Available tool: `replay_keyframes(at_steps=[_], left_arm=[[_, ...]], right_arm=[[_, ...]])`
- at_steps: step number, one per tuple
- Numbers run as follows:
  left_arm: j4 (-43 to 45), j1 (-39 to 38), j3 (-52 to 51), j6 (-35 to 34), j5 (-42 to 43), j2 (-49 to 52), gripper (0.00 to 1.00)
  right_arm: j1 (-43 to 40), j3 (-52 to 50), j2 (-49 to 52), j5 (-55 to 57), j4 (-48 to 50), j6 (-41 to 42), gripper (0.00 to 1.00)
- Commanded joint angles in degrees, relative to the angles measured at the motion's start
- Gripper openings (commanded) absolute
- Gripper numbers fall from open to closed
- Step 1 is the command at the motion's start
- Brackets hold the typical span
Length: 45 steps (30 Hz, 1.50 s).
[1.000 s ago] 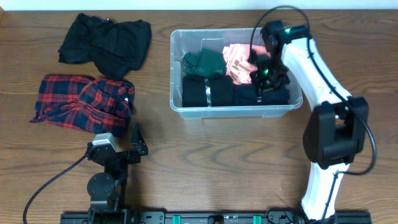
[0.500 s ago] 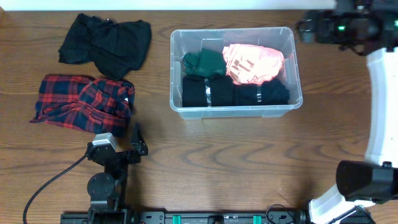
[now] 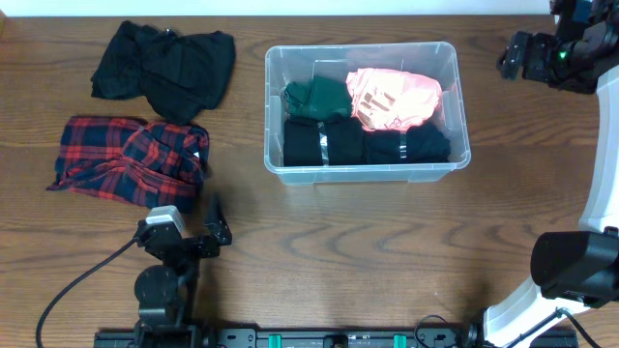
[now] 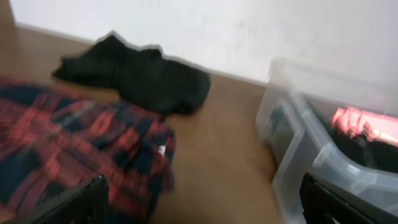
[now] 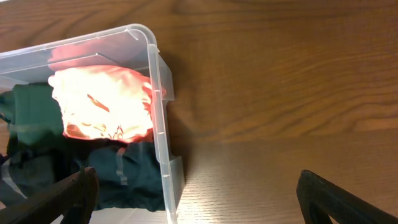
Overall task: Pack container
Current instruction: 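Reach the left gripper to the black garment at top left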
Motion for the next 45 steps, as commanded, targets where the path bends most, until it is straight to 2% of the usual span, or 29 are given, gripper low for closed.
replay_keyframes(at_steps=[1,5,10,13,15,19,23,34,39,45], left_arm=[[-4.1,0.3,9.7,0.7,-2.3,4.5,0.98],[-13.5,0.3,25.0,1.9,-5.5,15.3,0.98],[-30.2,0.3,45.1,1.9,-6.3,31.8,0.98],[-38.3,0.3,53.7,1.9,-5.7,40.2,0.98],[-39.5,0.3,56.7,1.8,-4.4,44.5,0.98],[-34.1,0.2,57.4,1.8,-1.6,50.0,0.98],[-25.4,0.3,57.7,5.6,-0.4,57.1,0.98],[-7.8,-0.4,65.8,14.2,-0.7,88.5,0.98],[-0.3,-2.8,66.7,20.1,-5.7,97.5,0.98],[4.3,-5.0,66.7,27.3,-9.9,104.7,0.98]], right_arm=[[-0.1,-0.1,0.0,0.8,-0.1,-1.1,0.99],[-0.1,-0.1,0.0,0.8,-0.1,-1.1,0.99],[-0.1,-0.1,0.0,0.8,-0.1,-1.1,0.99],[-0.1,-0.1,0.0,0.8,-0.1,-1.1,0.99],[0.0,-0.1,0.0,0.8,-0.1,-1.1,0.99],[0.0,-0.1,0.0,0.8,-0.1,-1.1,0.99],[0.0,-0.1,0.0,0.8,-0.1,-1.1,0.99],[0.0,-0.1,0.0,0.8,-0.1,-1.1,0.99],[0.0,-0.1,0.0,0.8,-0.1,-1.1,0.99],[0.0,-0.1,0.0,0.8,-0.1,-1.1,0.99]])
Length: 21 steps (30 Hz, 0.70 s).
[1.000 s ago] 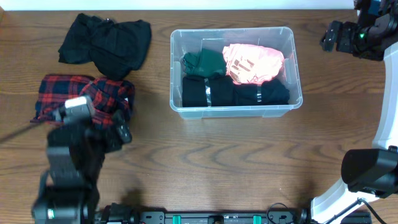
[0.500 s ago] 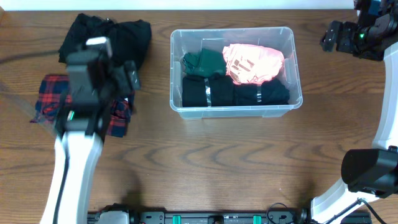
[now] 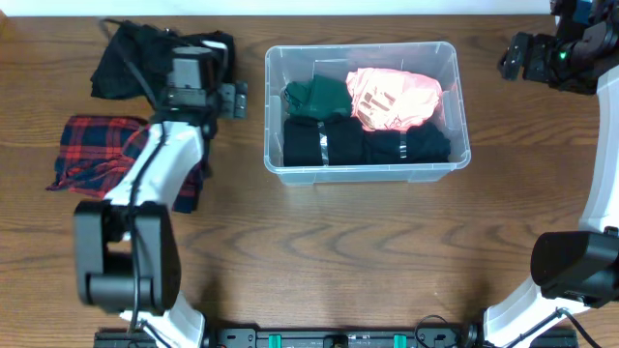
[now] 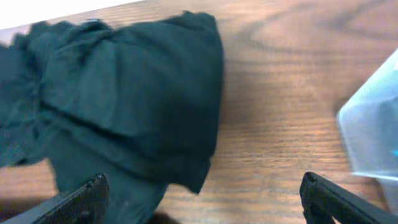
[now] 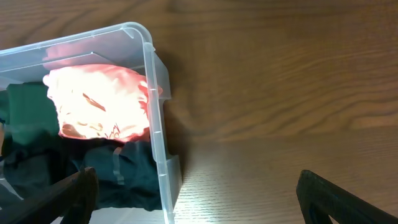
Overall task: Pack container
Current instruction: 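Reach the left gripper to the black garment at top left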
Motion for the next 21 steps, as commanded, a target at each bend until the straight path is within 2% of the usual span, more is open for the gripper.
replay_keyframes(at_steps=[1,13,21], left_arm=[[1.4,-0.4,1.7,5.8,-3.3,3.4,0.98],[7.6,-0.2,1.7,7.1,-8.3,11.9,0.98],[13.3,1.0,1.7,7.0,-15.5,16.4,0.98]], right_arm=[[0.0,0.0,0.0,0.2,0.0,-1.1,0.99],[0.0,0.0,0.0,0.2,0.1,-1.1,0.99],[0.0,0.0,0.0,0.2,0.1,-1.1,0.99]])
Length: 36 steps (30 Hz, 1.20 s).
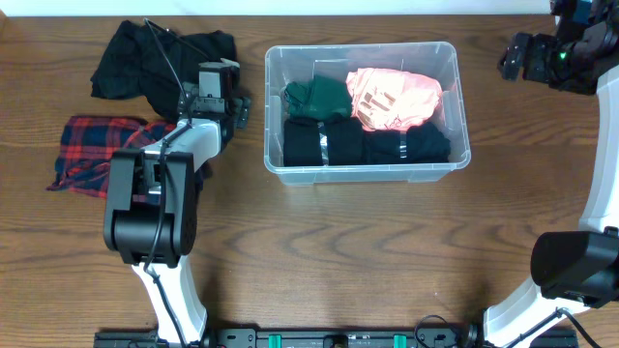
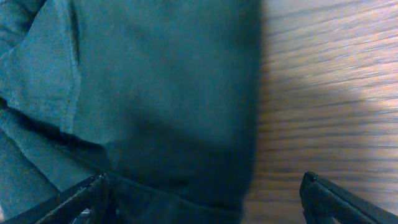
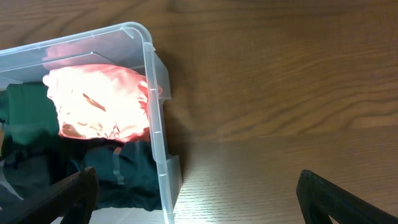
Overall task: Pack container
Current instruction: 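Reach the left gripper to the black garment at top left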
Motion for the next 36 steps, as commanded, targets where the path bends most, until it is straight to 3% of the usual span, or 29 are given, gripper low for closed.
replay_keyframes(at_steps=[1,11,13,16,22,26,36], left_arm=[[1.6,1.5,1.3,0.5,-5.4,2.0,0.98],[6.3,6.1,1.3,0.5,-8.2,3.3,0.99],[6.3,6.3,1.3,0.5,-8.5,3.2,0.82],[5.9,5.5,1.3,0.2,-12.8,2.5,0.36],[6.4,3.4,1.4,0.3,-18.8,-0.5,0.12],[4.4,3.3,1.4,-0.7,-19.1,-4.5,0.06],[-2.8,3.3,1.4,-4.1,-19.1,-21.9,0.06]], right_arm=[[0.0,0.0,0.0,0.2,0.0,-1.1,0.99],[0.0,0.0,0.0,0.2,0.0,-1.1,0.99],[0.0,0.0,0.0,0.2,0.0,-1.1,0.99],[0.0,0.0,0.0,0.2,0.0,-1.1,0.99],[0.0,0.0,0.0,0.2,0.0,-1.1,0.99],[0.0,0.0,0.0,0.2,0.0,-1.1,0.99],[0.0,0.0,0.0,0.2,0.0,-1.1,0.99]])
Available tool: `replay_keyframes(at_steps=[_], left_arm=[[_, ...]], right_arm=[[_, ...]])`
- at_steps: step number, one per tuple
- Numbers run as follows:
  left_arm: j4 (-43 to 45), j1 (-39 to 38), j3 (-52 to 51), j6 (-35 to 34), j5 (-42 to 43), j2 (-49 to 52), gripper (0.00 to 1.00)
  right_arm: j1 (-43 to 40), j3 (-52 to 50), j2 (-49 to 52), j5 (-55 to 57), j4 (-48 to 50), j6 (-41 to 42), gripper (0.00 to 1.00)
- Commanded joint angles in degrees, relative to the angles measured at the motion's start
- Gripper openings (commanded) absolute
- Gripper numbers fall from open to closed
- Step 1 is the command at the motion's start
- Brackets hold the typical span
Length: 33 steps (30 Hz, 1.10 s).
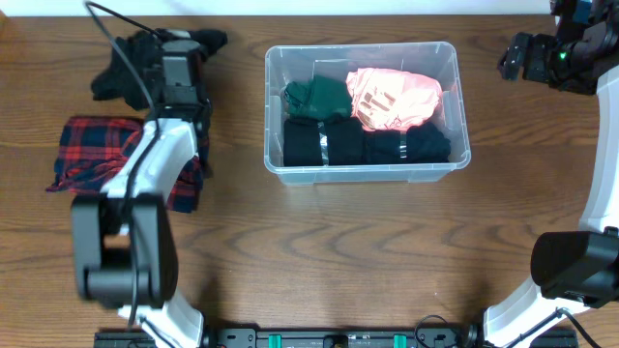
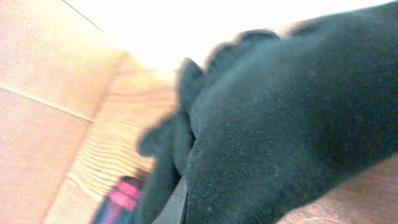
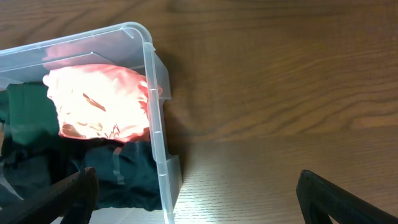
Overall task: Pack container
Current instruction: 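Reach the left gripper to the black garment at top left, then grasp the black garment with the left gripper and lift it toward the bin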
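Observation:
A clear plastic container (image 1: 460, 97) holds a green (image 1: 315, 97), a pink (image 1: 392, 97) and two black folded garments (image 1: 363, 145). A loose black garment (image 1: 128, 60) lies bunched at the far left of the table. My left gripper (image 1: 174, 43) is shut on it. In the left wrist view the black garment (image 2: 280, 124) fills the frame, with one finger edge (image 2: 177, 202) pressed against it. My right gripper (image 3: 199, 199) stands open above the table just right of the container (image 3: 152, 74), holding nothing.
A red and black plaid shirt (image 1: 102, 155) lies left of the container, in front of the black garment, partly under my left arm. The table's far edge meets a white wall just behind the black garment. The right arm's base (image 1: 571, 266) stands at the front right.
My left gripper was open, low over the black garment's right edge. Now it is farther back and left, shut on the garment, which is bunched up. The right arm has not moved.
My left gripper was open near the table's front, facing the clothes. Then it was over the black garment, then low at the garment's right edge, still open. Now it is shut on the gathered garment. The right gripper stayed open beside the container throughout.

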Motion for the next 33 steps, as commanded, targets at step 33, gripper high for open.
replay_keyframes(at_steps=[33], left_arm=[[-36.7,-17.1,14.6,-45.0,-1.5,-39.2,0.06]], right_arm=[[0.0,0.0,0.0,0.2,0.1,-1.1,0.99]])
